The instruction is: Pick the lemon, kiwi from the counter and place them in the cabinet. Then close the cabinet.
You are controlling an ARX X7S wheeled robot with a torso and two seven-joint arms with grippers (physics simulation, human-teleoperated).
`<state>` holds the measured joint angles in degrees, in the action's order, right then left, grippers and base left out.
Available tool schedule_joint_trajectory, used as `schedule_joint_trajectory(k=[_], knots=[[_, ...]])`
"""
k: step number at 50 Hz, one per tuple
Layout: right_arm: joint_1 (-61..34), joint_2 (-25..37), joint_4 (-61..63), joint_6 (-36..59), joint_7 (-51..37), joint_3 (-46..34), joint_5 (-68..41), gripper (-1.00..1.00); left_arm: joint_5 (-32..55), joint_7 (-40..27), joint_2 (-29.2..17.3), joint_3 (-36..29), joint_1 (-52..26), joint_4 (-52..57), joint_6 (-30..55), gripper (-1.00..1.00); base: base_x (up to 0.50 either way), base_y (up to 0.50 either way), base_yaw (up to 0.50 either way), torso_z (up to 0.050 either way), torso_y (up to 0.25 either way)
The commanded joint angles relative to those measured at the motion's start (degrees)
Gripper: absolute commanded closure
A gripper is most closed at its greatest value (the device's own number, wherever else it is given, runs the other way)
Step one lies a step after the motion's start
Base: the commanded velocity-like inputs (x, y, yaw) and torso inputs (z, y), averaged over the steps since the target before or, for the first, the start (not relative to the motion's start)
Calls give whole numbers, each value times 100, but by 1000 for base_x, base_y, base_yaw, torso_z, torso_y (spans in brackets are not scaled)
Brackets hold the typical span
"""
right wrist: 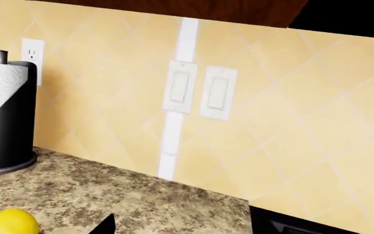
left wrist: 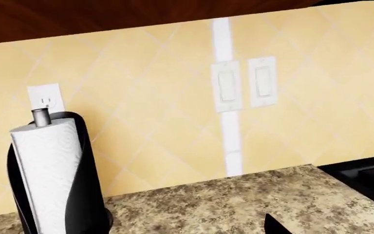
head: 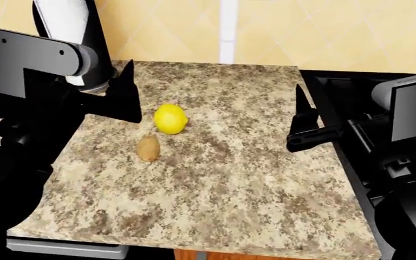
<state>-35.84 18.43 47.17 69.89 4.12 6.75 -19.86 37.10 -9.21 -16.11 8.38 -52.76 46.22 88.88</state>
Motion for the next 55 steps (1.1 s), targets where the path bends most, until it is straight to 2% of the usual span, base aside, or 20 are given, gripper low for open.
schedule_joint_trajectory(k=[1,11,18,22,26,35,55], knots=[[-338,75,184,653,-38,207,-195,-100,1726,-1239,-472,-93,-506,-429,74,-100,124,331,0,50,0],[-849,176,229,1597,5,468,-454,-100,2314,-1692,-787,-474,-940,-914,-20,-100,11,1,0,50,0],[-958,274,180,1885,-44,575,-512,-100,2557,-1898,-819,-598,-1144,-1042,-13,-100,319,-105,0,50,0],[-981,308,184,1976,-93,640,-666,-100,2766,-2071,-847,-619,-1238,-1086,-4,-100,7,1,-438,50,0],[-1015,461,82,1998,-455,591,-1094,-100,2868,-2169,-934,-679,-1252,-1117,-75,-100,0,0,-416,50,0],[-1300,908,-211,1984,-1590,596,-2791,-100,2987,-2240,-1117,-708,-1186,-1145,-253,-100,62,2,0,50,0],[-1664,1207,-477,1821,-2294,448,-3881,-100,3143,-2321,-1350,-871,-936,-1104,-437,-100,272,9,0,50,0]])
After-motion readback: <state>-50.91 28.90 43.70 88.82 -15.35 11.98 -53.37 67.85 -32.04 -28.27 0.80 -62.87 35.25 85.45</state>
